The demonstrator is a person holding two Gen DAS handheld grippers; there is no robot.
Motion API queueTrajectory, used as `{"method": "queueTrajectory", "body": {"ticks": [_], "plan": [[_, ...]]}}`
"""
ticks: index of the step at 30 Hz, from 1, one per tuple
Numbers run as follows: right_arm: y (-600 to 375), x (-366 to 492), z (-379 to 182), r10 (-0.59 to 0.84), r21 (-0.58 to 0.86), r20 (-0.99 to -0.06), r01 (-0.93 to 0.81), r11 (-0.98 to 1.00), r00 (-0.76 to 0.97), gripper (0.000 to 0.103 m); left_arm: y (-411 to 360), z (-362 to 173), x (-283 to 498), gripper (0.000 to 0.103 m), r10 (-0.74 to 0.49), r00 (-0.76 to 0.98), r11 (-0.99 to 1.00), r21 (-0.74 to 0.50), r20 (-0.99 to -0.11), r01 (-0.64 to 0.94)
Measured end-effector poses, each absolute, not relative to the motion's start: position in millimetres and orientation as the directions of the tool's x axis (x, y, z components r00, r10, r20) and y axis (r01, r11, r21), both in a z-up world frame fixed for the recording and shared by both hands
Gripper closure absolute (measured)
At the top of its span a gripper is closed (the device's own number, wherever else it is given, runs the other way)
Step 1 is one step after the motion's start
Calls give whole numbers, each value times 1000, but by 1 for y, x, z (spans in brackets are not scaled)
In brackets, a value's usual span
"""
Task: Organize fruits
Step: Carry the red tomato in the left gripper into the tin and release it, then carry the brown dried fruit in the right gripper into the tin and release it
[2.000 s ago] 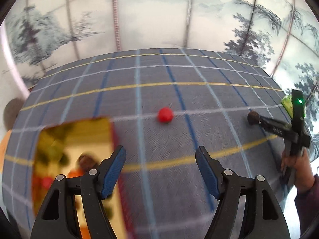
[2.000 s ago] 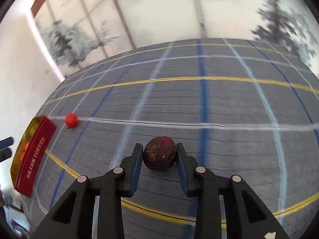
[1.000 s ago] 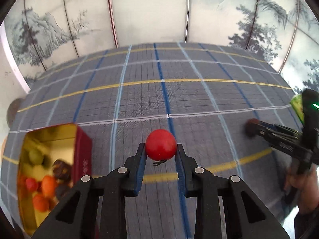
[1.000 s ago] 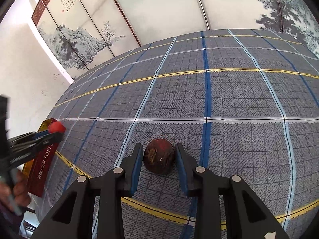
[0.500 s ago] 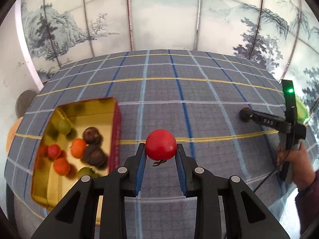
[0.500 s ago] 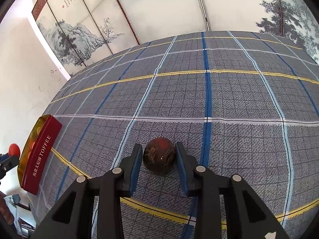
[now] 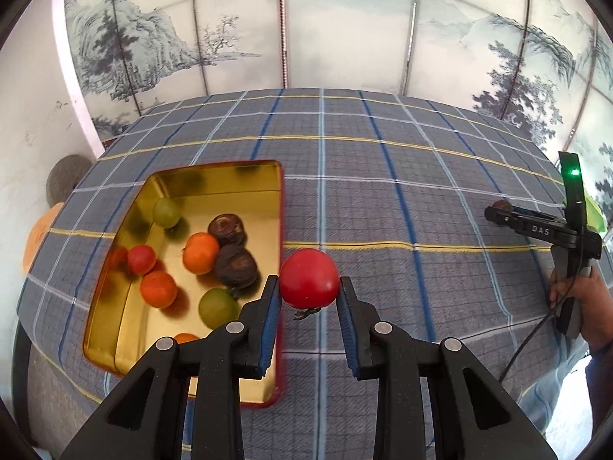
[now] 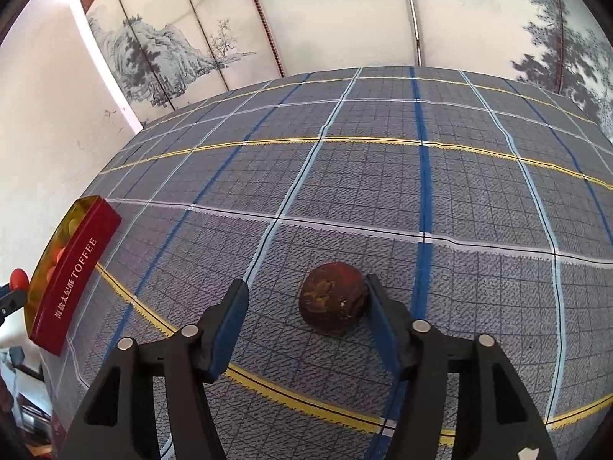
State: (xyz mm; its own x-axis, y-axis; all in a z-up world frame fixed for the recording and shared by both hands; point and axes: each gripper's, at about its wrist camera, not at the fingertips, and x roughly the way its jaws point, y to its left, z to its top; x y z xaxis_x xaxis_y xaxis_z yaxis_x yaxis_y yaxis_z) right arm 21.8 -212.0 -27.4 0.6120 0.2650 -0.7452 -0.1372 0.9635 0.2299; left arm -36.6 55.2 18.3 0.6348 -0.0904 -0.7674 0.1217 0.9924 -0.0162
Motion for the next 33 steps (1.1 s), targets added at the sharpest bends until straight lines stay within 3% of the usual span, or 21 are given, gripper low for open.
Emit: {"method": "queueTrajectory", "body": {"ticks": [6,16,28,30,32,33], "plan": [[-206,23,-28,256,208,-752,-151,966,607,35,65,17,-40,73,-66,639,995,-2,-766,100],[-202,23,-28,226,169,-761,-150,974,608,35,88,7,-38,73,-19,631,999,15,-776,49],[-215,22,-26,231,215,-745,-103,971,626,57,110,-10,-28,70,70,633,996,87,-771,-4],[-215,22,-26,231,215,-745,-103,971,626,57,112,-11,-27,64,74,630,996,88,-773,-8],[-215,21,-26,232,217,-744,-102,971,626,61,114,-11,-28,40,81,634,996,90,-769,-18],[-215,22,-26,234,219,-744,-102,970,626,62,115,-10,-29,37,87,644,995,94,-760,-25]]}}
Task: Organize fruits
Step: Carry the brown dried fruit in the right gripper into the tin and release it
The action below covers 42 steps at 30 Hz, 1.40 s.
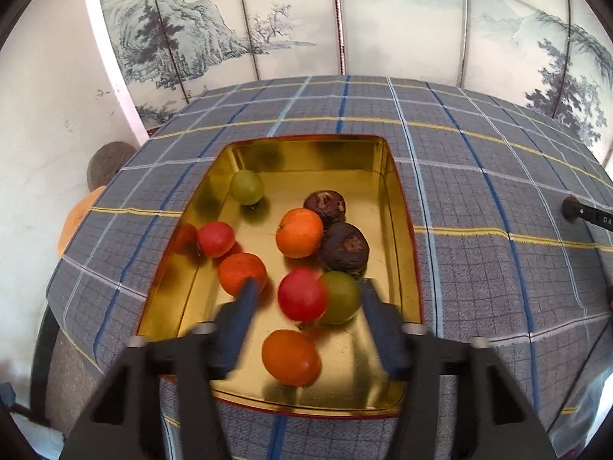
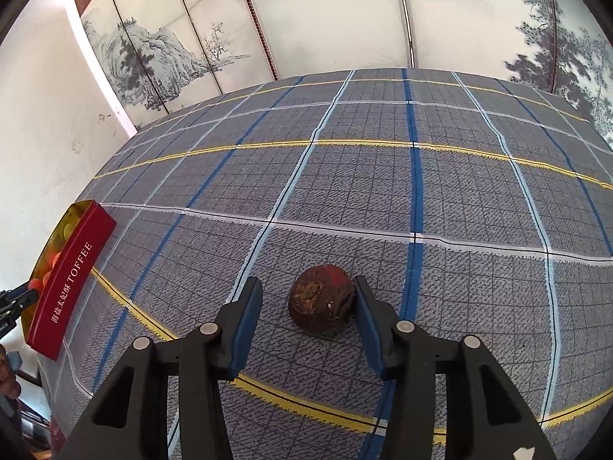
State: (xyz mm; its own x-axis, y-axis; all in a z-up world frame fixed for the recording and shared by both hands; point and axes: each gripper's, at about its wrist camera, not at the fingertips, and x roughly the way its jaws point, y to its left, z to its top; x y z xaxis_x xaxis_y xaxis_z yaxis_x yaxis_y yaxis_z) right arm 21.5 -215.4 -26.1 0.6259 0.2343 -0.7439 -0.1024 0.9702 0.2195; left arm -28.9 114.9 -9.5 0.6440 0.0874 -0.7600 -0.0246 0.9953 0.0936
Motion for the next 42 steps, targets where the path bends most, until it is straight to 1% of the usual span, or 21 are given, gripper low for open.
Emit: {"method": "queueTrajectory", "body": {"ticks": [3,6,11,18,21,26,29,31,35,39,42], "plan": [[-217,21,-26,245,233,-741,-103,967,626,66,115,-4,-33,34,86,665,995,95,-742,-22],[-219,19,-26,253,243,-736,-104,964,628,73,117,0,-36,33,77,672,996,84,-736,-22],[-222,14,-24,263,263,-721,-97,960,641,73,119,-1,-47,33,35,657,999,39,-753,-8],[-222,2,-20,273,277,-709,-100,956,650,73,122,8,-73,33,55,683,998,63,-728,-13],[-212,-5,-11,307,294,-693,-133,946,652,73,130,12,-79,33,58,685,998,53,-726,-29],[-153,-11,20,418,305,-649,-286,909,636,73,150,18,-87,33,89,694,995,40,-715,-87],[-102,-10,37,500,307,-630,-400,863,594,73,163,17,-89,33,104,693,992,22,-713,-125],[-59,-8,46,573,326,-613,-486,811,544,73,170,14,-89,33,116,680,988,14,-724,-154],[11,3,50,665,370,-604,-584,722,440,73,187,9,-90,33,123,660,981,-9,-741,-193],[76,21,38,695,389,-629,-631,671,350,73,196,9,-92,32,168,657,977,38,-735,-208],[105,34,25,685,388,-655,-635,667,319,73,200,11,-92,31,193,661,976,72,-725,-205]]}}
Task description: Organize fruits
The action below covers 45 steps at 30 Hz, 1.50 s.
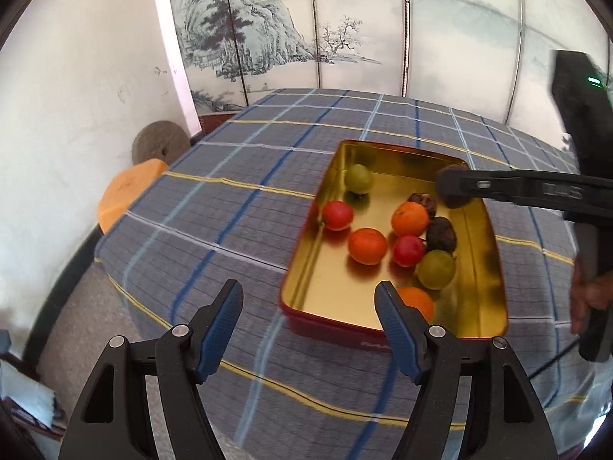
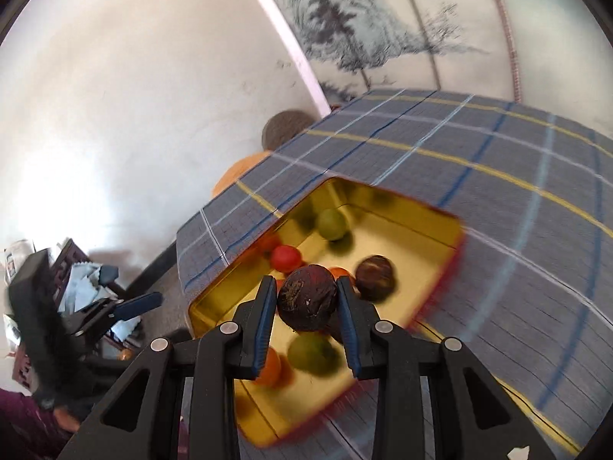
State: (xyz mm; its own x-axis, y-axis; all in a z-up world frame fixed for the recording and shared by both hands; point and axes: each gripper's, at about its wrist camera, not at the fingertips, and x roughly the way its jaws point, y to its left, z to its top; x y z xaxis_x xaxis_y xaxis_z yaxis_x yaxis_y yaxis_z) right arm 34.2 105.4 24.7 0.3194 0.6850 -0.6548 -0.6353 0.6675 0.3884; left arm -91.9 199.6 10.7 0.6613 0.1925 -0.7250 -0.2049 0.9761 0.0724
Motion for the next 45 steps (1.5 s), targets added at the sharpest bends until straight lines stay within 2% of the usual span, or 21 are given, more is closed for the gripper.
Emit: {"method": "queueTrajectory", "body": {"ticks": [12,15,21,23,24,26,27,32,35,40,45], "plan": [[140,73,-3,667,414,-677,-588,695,312,71,210,15,-86,28,223,675,972,109,-703,-207],[141,73,1,674,413,-667,-594,690,318,71,210,18,-84,23,228,677,971,113,-700,-211],[127,36,29,680,340,-601,-635,693,420,45,212,26,-86,21,218,683,973,97,-697,-212],[115,16,42,661,288,-568,-634,718,491,32,212,30,-90,21,209,694,974,85,-689,-208],[107,0,49,641,247,-540,-626,740,546,28,212,34,-92,21,203,703,975,77,-681,-208],[94,-25,60,610,187,-487,-608,772,625,8,211,39,-97,20,193,719,977,62,-668,-205],[86,-41,67,591,153,-453,-594,789,668,4,210,43,-99,20,191,728,977,59,-659,-204],[66,-87,82,557,67,-374,-577,814,742,1,200,57,-112,18,180,760,981,52,-624,-189],[59,-106,88,544,38,-352,-569,822,762,1,193,69,-122,8,196,788,979,70,-583,-192],[49,-131,95,533,1,-327,-564,826,780,1,184,94,-142,0,190,842,981,60,-506,-186],[44,-144,101,533,-3,-311,-562,827,787,0,180,110,-157,0,183,862,982,44,-473,-184]]}}
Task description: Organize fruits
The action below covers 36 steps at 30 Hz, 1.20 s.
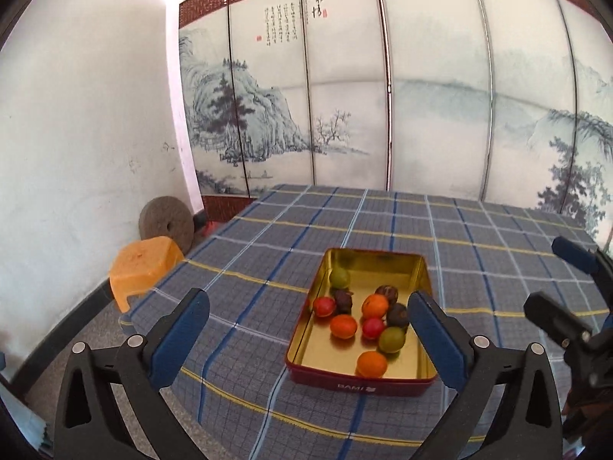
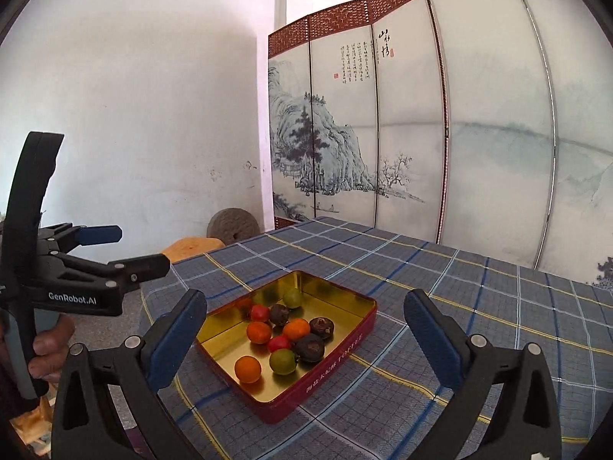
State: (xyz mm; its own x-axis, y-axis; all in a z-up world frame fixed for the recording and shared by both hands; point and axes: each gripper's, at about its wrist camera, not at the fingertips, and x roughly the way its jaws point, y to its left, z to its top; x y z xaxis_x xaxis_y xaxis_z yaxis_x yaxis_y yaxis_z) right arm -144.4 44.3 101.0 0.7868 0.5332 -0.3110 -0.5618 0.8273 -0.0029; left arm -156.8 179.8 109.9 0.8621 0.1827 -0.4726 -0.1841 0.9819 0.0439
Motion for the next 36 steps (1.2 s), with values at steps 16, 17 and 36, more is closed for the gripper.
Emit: {"method": "queueTrajectory", "body": {"ticks": [16,17,36], "plan": [[-2,-141,91,477,30,-371,-503,864,797,0,162,115,-169,0,148,860,988,43,-488,-146],[-10,-134,86,460,31,-394,-489,872,796,0,162,114,-168,0,149,856,988,42,-494,-147],[-242,54,-47,41,-29,-820,-113,993,570,1,151,86,-110,0,206,759,978,105,-618,-180]]}}
